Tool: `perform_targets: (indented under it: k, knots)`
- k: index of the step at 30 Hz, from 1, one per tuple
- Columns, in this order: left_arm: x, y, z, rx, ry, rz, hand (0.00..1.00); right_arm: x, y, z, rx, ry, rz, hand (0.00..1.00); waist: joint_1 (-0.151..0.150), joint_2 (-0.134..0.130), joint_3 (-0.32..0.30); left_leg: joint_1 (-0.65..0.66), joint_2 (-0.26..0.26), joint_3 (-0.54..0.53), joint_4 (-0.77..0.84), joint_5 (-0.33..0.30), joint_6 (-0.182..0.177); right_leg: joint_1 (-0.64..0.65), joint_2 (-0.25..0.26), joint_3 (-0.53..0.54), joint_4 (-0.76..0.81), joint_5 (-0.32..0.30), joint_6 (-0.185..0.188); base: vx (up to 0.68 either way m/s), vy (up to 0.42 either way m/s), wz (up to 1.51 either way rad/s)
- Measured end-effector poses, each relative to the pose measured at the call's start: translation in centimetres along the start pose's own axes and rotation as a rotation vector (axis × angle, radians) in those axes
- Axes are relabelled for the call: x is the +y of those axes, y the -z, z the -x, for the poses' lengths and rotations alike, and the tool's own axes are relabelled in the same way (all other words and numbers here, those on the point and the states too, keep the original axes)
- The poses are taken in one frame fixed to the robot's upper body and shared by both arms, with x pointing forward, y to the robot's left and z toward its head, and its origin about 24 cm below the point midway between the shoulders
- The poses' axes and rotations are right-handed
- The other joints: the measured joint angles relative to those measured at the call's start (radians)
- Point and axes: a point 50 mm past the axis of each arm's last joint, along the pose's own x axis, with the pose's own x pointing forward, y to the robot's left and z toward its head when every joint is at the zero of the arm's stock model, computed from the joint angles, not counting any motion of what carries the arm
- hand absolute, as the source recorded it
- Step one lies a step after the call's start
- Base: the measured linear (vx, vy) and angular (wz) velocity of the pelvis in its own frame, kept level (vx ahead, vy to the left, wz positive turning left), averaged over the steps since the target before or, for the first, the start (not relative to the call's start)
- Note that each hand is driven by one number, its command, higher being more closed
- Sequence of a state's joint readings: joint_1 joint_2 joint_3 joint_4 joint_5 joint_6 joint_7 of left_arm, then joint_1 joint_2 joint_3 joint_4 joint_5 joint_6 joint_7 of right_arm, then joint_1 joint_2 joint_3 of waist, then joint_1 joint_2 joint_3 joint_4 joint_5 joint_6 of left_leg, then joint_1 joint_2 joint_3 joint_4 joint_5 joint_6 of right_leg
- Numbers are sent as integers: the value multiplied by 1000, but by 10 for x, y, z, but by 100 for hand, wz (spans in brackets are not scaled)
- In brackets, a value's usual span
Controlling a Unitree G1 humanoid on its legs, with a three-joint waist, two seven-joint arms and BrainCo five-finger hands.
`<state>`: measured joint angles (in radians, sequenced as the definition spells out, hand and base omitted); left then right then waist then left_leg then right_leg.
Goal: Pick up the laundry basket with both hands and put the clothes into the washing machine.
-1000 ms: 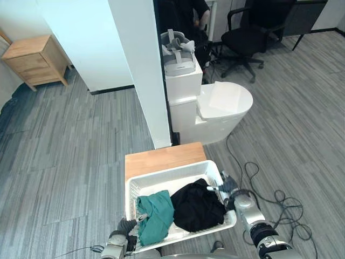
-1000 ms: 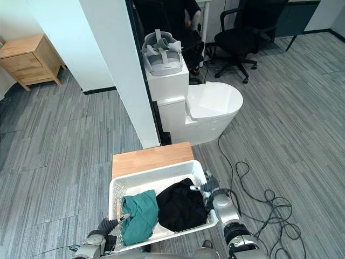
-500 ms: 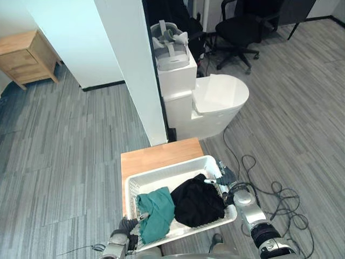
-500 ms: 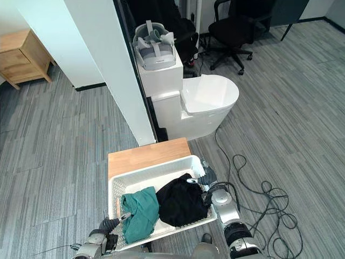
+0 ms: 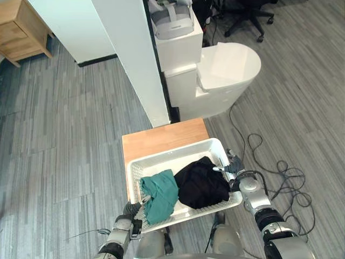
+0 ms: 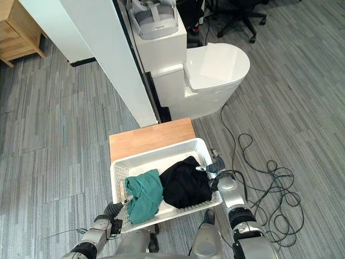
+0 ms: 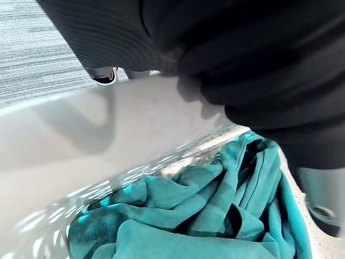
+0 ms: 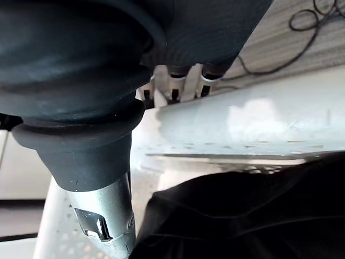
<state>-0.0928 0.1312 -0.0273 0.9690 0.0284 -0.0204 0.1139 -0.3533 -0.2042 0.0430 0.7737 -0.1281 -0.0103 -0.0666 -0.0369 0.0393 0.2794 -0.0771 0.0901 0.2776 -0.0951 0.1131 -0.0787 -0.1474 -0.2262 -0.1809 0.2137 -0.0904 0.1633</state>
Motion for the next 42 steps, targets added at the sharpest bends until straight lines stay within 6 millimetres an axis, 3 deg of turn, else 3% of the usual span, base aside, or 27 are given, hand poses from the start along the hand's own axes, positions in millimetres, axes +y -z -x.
perform_targets:
  k: [7, 8, 9, 20, 30, 33, 37, 39, 42]
  knots:
    - [-1, -16, -2, -61, 3, 24, 0, -5, -5, -6, 22, 36, -17, 0, 4, 11, 47, -54, -2, -7, 67, -2, 1, -29, -14, -5, 31, -11, -1, 7, 0, 5]
    - [-1, -17, -2, -63, 2, 24, 100, -5, -6, -7, 18, 37, -17, 0, 3, 13, 48, -59, -1, -9, 72, -2, 1, -32, -14, -6, 33, -11, -2, -12, -7, 11]
    - [-1, -20, -3, -70, -1, 24, 100, -5, -9, -9, 15, 36, -16, 100, -1, 14, 59, -63, 0, -15, 80, -2, 1, -33, -15, -8, 39, -12, -3, -16, -4, 8]
    - [2, -58, -8, -189, -34, -1, 100, -11, -31, -19, -35, 85, -9, 100, -2, 22, 98, -122, 14, -32, 126, -23, 10, -94, -21, -8, 107, -26, -11, -56, 8, 5]
    - [1, -58, -8, -199, -18, -98, 100, -8, -23, -17, -19, 81, 15, 100, -2, 20, 99, -106, 13, -32, 133, -21, 14, -73, -20, -10, 100, -29, -8, 29, -6, 0]
    - [-1, -49, -7, -172, -6, -117, 100, -6, -10, -12, 8, 72, 22, 100, -1, 17, 96, -62, 13, -33, 96, -17, 13, -30, -16, -18, 69, -28, -7, 97, -17, 0]
    - [0, -23, -2, -101, 25, -148, 100, 3, 27, 6, 92, 34, 16, 100, -1, 6, 22, -8, 10, -36, 2, 5, 0, 25, 5, -41, -10, -12, -3, 162, -11, 1]
    - [6, -8, 3, -72, 22, -157, 100, 10, 49, 18, 155, 3, 5, 100, -3, -19, -12, 9, 9, -40, 1, 6, -2, 66, 11, -59, -50, -9, -1, 220, -26, 6]
    - [10, -10, 11, -118, 37, -163, 100, 9, 66, 30, 205, -2, -15, 100, -2, -39, -61, 21, 12, -41, 1, 7, -4, 99, 16, -67, -77, -9, -2, 159, -35, 10]
